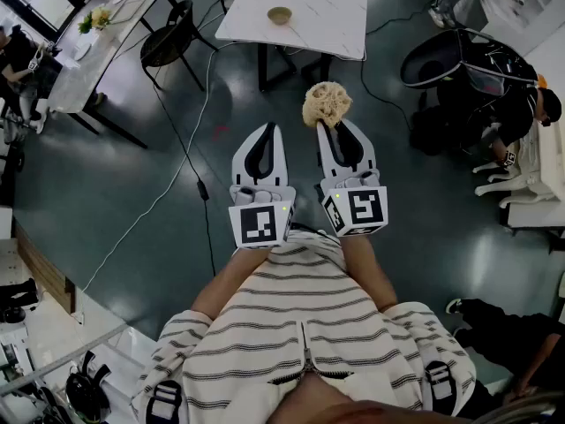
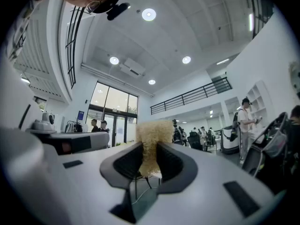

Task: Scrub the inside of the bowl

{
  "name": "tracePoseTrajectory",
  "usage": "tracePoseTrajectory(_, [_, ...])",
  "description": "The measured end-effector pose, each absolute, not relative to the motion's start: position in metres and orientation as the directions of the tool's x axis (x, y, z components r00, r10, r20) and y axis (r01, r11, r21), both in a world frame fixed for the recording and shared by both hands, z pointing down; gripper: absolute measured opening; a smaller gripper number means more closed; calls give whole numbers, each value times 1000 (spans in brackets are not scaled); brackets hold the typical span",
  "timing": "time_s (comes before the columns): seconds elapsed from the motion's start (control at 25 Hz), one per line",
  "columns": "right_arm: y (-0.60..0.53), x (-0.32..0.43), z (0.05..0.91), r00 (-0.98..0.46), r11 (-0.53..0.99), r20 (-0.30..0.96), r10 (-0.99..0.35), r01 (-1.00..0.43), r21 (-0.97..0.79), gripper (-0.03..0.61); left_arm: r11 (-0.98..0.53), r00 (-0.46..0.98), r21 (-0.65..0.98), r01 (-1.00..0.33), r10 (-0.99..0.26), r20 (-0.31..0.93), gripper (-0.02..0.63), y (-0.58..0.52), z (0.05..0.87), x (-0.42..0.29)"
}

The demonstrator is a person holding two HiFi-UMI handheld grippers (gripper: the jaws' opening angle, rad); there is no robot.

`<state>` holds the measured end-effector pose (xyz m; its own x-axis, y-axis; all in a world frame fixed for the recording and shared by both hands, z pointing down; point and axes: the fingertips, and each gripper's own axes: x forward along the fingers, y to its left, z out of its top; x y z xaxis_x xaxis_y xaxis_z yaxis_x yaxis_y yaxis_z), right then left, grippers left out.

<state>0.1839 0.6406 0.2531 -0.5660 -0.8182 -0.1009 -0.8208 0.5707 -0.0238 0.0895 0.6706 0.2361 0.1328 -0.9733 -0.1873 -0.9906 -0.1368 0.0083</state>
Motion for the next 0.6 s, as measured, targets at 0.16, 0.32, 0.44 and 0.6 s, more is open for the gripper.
tracePoseTrajectory(0.16, [640, 187, 251, -570, 575, -103, -815, -818, -26, 97, -145, 143, 3, -989, -977, -160, 6, 670, 239, 95])
tracePoseTrajectory(0.32, [639, 188, 252, -580, 585, -104, -808, -810, -25, 97, -142, 140, 0, -990, -976, -170, 6, 669, 237, 98])
tracePoseTrajectory(0.44, [637, 192, 250, -583, 587, -103, -806, -809, -18, 97, -129, 126, 3, -992, -976, -175, 6, 669, 237, 100])
tracePoseTrajectory(0.6, [633, 207, 247, -601, 606, -107, -792, -796, -16, 97, -121, 119, 2, -993, -979, -166, 6, 665, 237, 118])
